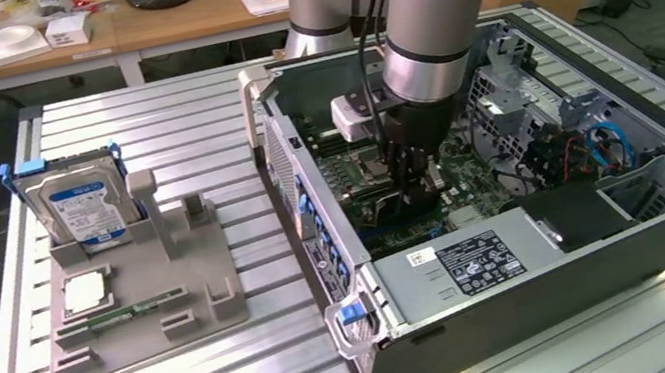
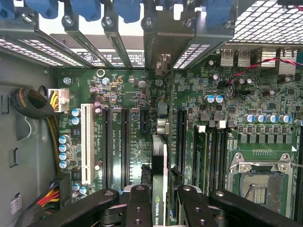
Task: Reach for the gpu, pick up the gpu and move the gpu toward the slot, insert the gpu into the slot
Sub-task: 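Insert the gpu into the slot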
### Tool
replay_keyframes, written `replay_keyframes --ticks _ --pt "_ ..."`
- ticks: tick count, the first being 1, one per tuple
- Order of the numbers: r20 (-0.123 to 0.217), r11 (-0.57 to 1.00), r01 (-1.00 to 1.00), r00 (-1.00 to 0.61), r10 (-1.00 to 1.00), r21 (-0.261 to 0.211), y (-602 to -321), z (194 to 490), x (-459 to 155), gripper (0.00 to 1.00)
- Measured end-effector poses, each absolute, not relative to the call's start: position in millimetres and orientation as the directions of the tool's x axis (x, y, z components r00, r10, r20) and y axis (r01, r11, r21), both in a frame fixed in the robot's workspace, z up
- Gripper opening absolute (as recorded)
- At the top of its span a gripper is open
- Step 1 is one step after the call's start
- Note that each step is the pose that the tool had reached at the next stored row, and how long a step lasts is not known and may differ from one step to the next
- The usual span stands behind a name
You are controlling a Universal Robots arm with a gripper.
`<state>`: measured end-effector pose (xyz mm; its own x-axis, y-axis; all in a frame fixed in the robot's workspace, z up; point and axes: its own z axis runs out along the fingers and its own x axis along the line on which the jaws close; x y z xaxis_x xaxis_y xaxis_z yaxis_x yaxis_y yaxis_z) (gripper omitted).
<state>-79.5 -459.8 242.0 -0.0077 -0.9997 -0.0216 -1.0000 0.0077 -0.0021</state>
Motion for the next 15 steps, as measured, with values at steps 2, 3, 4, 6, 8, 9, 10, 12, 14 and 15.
replay_keyframes --ticks 2,3,4,6,8,9,10,12,14,15 --pt "-0.022 0.008 -1.000 -0.008 -1.000 -0.002 -459.8 242.0 -79.5 0.25" --pt "-0.022 0.008 -1.000 -0.008 -1.000 -0.002 -459.8 242.0 -79.5 0.25" --pt "-0.022 0.008 -1.000 -0.008 -1.000 -0.002 -459.8 242.1 -79.5 0.25" --pt "-0.022 0.008 -1.000 -0.008 -1.000 -0.002 -459.8 242.0 -79.5 0.25" --pt "-0.021 0.008 -1.000 -0.008 -1.000 -0.002 -459.8 241.6 -79.5 0.25" --pt "-0.021 0.008 -1.000 -0.008 -1.000 -0.002 -459.9 240.9 -79.5 0.25" --pt "-0.021 0.008 -1.000 -0.008 -1.000 -0.002 -459.9 240.4 -79.6 0.25" --pt "-0.022 0.008 -1.000 -0.008 -1.000 -0.002 -459.9 240.3 -79.6 0.25" --pt "-0.022 0.008 -1.000 -0.008 -1.000 -0.002 -459.8 240.3 -79.6 0.25" --pt "-0.022 0.008 -1.000 -0.008 -1.000 -0.002 -459.8 240.3 -79.5 0.25"
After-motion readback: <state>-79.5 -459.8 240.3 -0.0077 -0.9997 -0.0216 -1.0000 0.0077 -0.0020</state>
